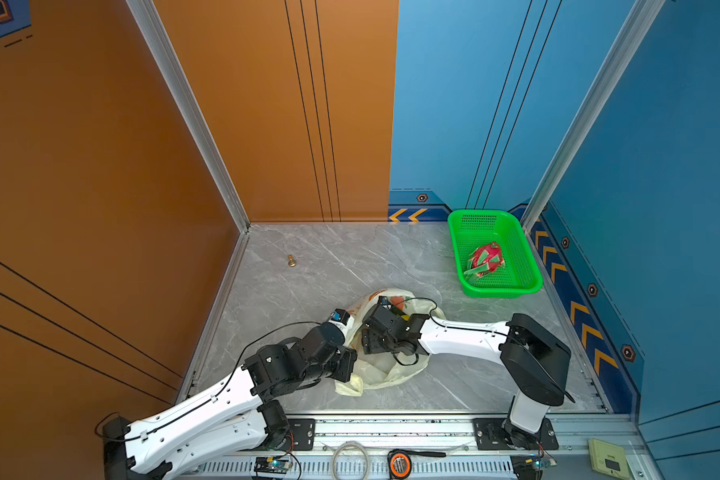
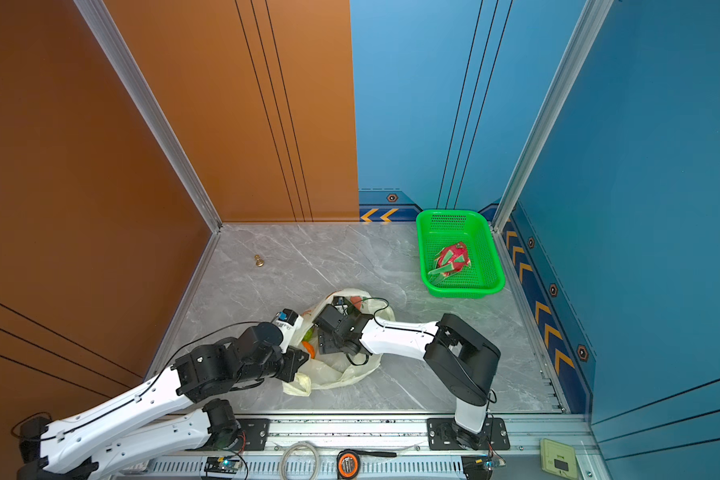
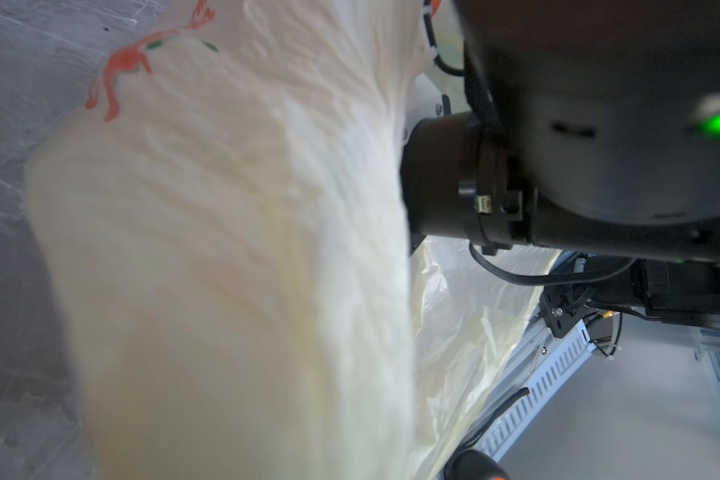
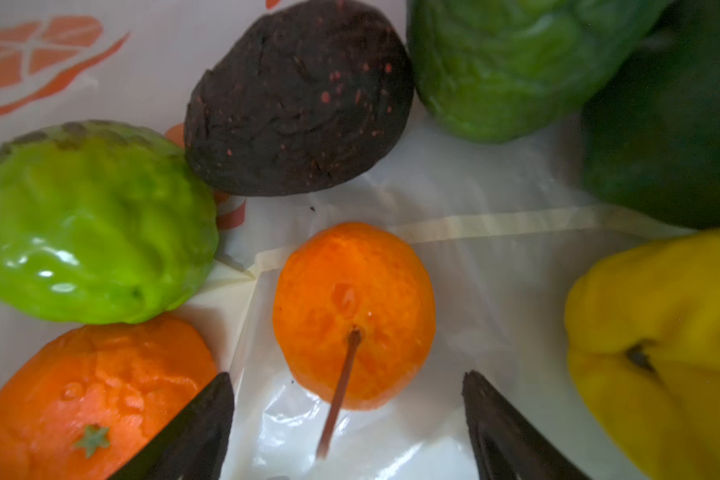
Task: Untie the knot of the plastic bag and take out the fruit
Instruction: 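Lower the right gripper onto the orange with a stem and close it, then lift the orange out of the bag toward the green basket with the right gripper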
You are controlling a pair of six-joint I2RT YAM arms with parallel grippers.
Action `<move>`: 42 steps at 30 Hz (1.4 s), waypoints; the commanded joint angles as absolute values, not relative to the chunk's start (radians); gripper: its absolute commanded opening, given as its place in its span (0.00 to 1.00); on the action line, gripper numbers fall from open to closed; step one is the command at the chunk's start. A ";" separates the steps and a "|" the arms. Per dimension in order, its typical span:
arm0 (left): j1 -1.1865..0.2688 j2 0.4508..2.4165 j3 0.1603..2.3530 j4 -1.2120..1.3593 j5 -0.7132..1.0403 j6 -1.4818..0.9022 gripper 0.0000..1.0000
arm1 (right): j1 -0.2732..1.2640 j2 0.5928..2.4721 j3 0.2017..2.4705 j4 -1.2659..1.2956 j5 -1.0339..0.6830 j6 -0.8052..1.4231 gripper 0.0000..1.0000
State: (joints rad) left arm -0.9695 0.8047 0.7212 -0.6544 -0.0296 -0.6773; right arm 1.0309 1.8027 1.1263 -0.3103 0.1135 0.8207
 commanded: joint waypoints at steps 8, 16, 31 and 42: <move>-0.952 0.808 0.742 -0.650 -0.034 -0.653 0.00 | 1.021 1.873 1.171 -0.265 0.201 0.858 0.72; -0.941 0.814 0.749 -0.650 -0.030 -0.647 0.00 | 1.020 1.863 1.165 -0.265 0.187 0.853 0.48; -0.911 0.828 0.766 -0.643 -0.032 -0.623 0.00 | 1.088 1.605 1.166 -0.490 0.116 0.841 0.44; -0.903 0.834 0.775 -0.634 -0.028 -0.610 0.00 | 1.046 1.433 1.363 -0.723 0.094 0.787 0.42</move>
State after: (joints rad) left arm -0.9150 0.8303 0.7444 -0.6426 -0.0288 -0.6331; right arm 1.0706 1.4780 1.2987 -0.6136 0.1047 0.8207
